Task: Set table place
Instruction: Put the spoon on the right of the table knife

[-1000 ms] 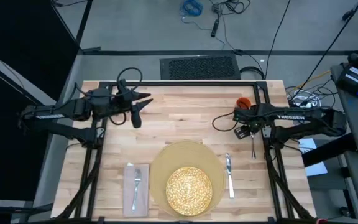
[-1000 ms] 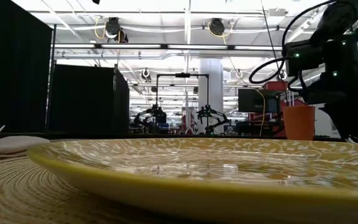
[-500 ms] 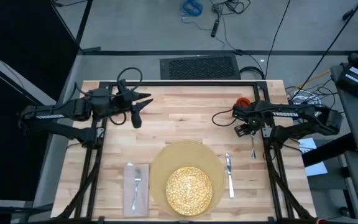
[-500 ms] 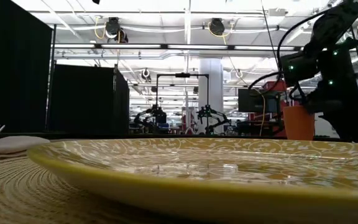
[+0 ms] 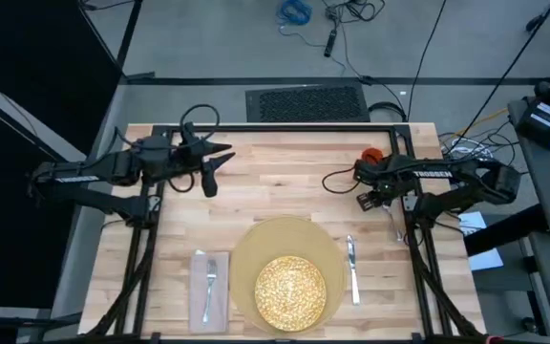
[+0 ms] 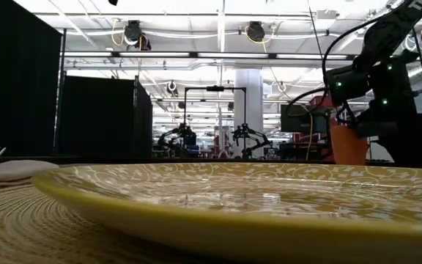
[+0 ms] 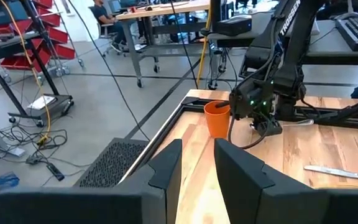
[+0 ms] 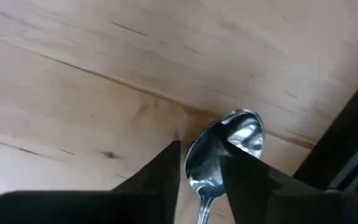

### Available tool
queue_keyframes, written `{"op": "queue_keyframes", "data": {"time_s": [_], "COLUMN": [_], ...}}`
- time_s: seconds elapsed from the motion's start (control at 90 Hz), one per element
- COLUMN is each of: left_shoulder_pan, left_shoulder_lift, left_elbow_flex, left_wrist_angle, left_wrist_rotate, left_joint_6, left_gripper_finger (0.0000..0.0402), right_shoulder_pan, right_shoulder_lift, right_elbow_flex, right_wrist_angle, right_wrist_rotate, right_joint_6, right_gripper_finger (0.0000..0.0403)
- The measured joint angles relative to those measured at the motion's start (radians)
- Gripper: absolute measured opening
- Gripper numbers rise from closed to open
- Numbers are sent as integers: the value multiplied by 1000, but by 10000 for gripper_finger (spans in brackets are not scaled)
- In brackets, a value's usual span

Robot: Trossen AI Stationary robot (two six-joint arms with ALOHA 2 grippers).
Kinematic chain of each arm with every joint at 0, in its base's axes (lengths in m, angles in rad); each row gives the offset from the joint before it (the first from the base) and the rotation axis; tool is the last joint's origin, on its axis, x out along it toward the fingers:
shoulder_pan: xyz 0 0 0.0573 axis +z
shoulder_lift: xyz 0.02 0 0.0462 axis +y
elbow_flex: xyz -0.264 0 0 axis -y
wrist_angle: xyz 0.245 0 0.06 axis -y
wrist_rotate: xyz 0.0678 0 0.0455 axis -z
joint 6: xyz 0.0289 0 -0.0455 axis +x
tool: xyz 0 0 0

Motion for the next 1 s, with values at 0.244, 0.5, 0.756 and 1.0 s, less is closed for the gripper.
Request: {"op": "queue_keyframes", "data": {"time_s": [0.244,0.5,0.756,1.0], "left_shoulder_pan": [0,0,0,0], "left_shoulder_lift": [0,0,0,0], "left_elbow_flex": [0,0,0,0], "left_wrist_angle": [-9,-9,-8,-8], "left_wrist_rotate": [0,0,0,0], "left_joint_6": [0,-1,0,-1], "left_gripper_finger": [81,81,81,81], "right_shoulder_pan": [0,41,177,275], "right_shoulder_lift": [0,0,-2,-1], "right_elbow_flex": [0,0,3,2], "right_wrist_angle": [1,39,189,337], "right_wrist_rotate": [3,-19,-86,-111], "right_joint_6": [5,58,166,232], "right_gripper_finger": [6,1,0,0]}}
